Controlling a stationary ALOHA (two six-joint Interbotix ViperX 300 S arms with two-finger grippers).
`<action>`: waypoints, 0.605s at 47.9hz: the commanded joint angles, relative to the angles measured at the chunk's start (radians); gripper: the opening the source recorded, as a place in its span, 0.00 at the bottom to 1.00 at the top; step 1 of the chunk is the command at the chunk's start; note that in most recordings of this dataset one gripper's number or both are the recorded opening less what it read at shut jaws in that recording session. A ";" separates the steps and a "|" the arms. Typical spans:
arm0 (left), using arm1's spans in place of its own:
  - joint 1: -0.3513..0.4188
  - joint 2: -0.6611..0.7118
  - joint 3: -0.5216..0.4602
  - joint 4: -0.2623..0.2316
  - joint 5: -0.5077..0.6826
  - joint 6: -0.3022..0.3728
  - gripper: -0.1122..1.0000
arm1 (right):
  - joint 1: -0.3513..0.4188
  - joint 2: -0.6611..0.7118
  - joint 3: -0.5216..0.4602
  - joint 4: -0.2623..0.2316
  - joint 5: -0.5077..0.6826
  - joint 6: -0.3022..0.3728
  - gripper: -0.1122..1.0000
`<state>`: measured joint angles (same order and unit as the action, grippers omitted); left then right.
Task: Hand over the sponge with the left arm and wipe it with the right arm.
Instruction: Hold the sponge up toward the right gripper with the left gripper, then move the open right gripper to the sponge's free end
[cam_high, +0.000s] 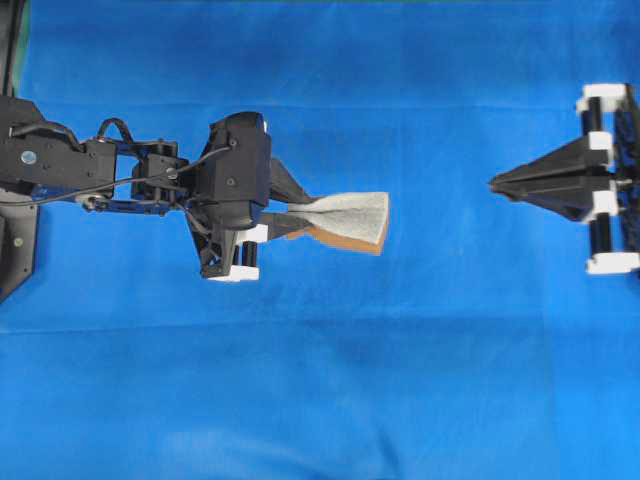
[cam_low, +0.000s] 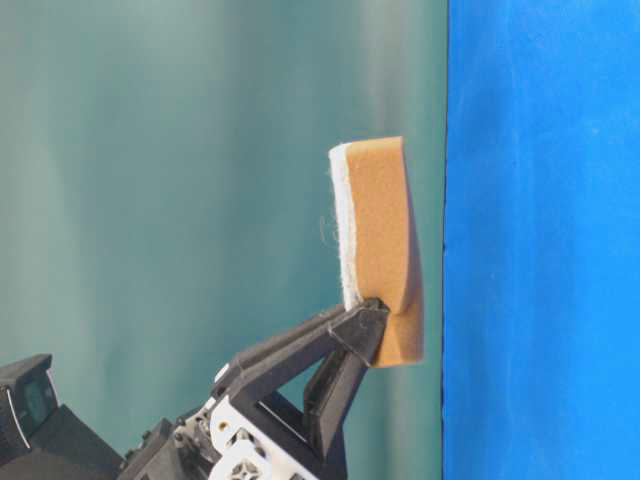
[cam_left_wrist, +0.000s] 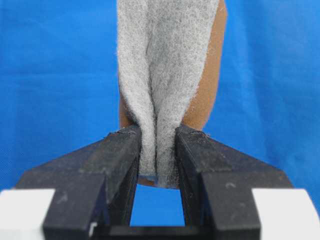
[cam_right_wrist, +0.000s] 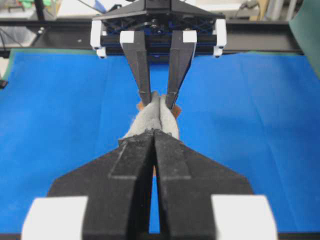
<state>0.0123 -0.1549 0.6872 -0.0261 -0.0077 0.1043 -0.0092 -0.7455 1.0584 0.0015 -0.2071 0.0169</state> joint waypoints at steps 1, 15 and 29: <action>-0.003 -0.017 -0.012 -0.002 -0.003 0.003 0.27 | -0.002 0.061 -0.066 0.005 -0.003 0.009 0.10; -0.003 -0.017 -0.012 -0.002 -0.003 0.021 0.27 | -0.002 0.311 -0.210 0.003 -0.002 0.026 0.51; -0.003 -0.017 -0.012 -0.002 -0.002 0.028 0.27 | 0.002 0.485 -0.341 0.005 0.058 0.031 0.74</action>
<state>0.0107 -0.1549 0.6872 -0.0261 -0.0061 0.1289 -0.0092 -0.2807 0.7655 0.0015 -0.1534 0.0445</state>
